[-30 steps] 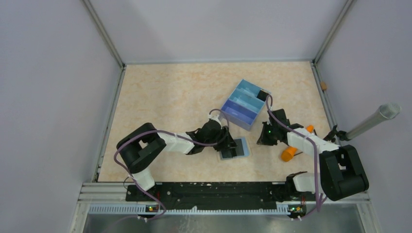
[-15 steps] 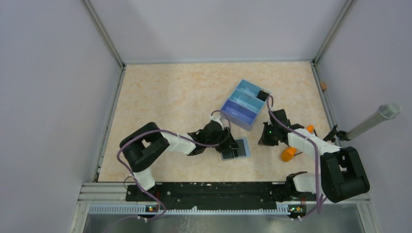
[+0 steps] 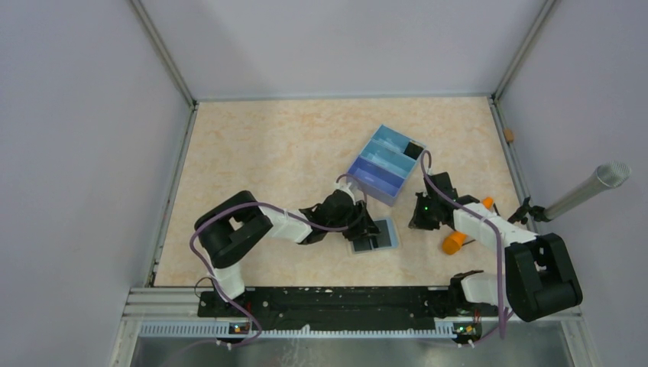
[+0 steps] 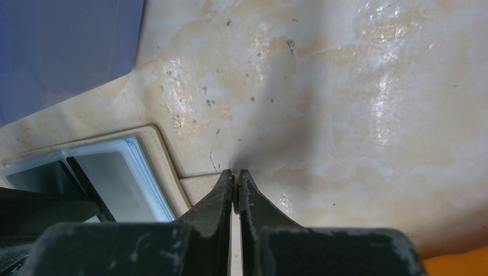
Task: Put the credit cards into the card holder
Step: Insert the credit card into the card holder, then close the card holder at the center of the board, then turn over the card holder at the center of the board.
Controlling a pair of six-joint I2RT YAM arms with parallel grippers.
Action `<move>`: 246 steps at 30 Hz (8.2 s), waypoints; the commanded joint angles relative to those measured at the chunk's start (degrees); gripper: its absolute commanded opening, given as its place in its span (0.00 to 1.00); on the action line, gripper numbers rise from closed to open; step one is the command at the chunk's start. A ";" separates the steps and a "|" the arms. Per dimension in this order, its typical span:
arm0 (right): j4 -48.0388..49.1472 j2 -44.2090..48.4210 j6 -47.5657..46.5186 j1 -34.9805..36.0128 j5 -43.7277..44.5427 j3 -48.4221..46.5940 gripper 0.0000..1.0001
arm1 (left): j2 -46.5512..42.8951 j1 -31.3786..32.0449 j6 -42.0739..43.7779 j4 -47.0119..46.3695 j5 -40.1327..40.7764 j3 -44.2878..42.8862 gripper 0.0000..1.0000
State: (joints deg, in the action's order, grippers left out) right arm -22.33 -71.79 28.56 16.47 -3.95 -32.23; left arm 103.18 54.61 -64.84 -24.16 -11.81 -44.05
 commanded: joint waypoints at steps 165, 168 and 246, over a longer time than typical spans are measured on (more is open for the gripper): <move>38.61 0.33 27.34 22.07 -17.97 16.15 0.28 | -10.84 -2.93 19.21 21.44 11.16 4.73 0.20; 37.59 1.47 26.33 22.20 -13.66 15.24 0.08 | -13.18 -2.93 17.48 20.04 11.27 6.19 0.21; 18.04 -5.63 -9.86 52.14 41.02 -15.44 0.00 | -25.13 -12.93 -2.16 15.06 8.34 1.62 0.54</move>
State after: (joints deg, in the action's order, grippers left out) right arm -11.07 -82.21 22.83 67.13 37.60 -49.10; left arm 76.60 42.02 -67.79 -9.50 -2.52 -40.23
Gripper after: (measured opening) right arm 0.065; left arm 0.563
